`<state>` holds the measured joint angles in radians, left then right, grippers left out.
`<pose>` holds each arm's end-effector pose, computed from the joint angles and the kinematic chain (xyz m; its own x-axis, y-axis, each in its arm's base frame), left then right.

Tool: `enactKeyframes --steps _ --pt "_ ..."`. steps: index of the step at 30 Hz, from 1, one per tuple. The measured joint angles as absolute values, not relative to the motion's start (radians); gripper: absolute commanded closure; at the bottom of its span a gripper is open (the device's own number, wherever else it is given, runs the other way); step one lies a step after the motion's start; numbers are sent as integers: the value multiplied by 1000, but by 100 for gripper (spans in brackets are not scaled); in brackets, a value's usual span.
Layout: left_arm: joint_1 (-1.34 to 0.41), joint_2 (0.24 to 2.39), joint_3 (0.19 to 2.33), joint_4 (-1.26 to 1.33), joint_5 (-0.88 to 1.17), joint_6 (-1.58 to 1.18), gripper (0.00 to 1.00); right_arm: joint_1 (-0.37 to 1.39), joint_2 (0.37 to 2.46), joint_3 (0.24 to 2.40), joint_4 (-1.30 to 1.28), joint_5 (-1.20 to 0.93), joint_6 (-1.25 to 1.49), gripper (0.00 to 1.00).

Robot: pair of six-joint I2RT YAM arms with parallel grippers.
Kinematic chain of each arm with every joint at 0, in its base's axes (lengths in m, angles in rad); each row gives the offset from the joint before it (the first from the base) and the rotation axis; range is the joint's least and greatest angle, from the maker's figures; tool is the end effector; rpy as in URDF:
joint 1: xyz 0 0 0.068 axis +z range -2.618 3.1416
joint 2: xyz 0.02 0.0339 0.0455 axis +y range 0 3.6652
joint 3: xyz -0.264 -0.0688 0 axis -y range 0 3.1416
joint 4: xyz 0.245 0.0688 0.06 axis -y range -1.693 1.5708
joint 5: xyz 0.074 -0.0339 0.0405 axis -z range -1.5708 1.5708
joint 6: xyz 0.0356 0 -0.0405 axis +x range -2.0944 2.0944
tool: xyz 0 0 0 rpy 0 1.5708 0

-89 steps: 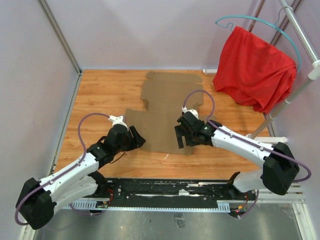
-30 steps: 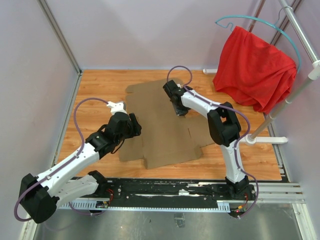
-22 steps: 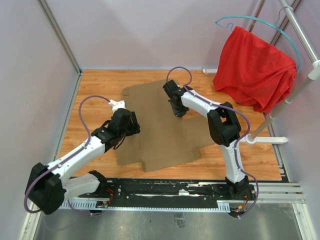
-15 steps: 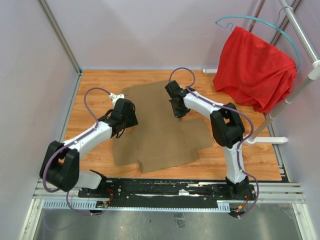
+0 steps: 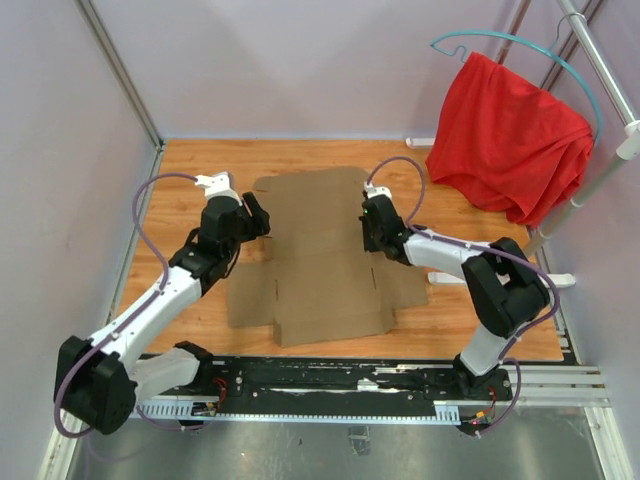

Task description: Fold the paper box

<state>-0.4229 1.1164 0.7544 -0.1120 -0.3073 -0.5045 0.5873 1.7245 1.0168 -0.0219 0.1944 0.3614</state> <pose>0.2329 -0.0930 0.2708 -0.4348 -0.3095 -0.8456 -0.0736 0.9481 -0.3092 0.3091 0.1975 0.1881 -0.6689 -0.0285 -0.7428 -0.2002 0.9692 0.1431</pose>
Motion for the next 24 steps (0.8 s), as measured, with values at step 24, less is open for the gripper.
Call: enactKeyframes --steps 24 --pt "-233 1223 626 72 -148 -647 27 594 1469 427 929 186 241 99"
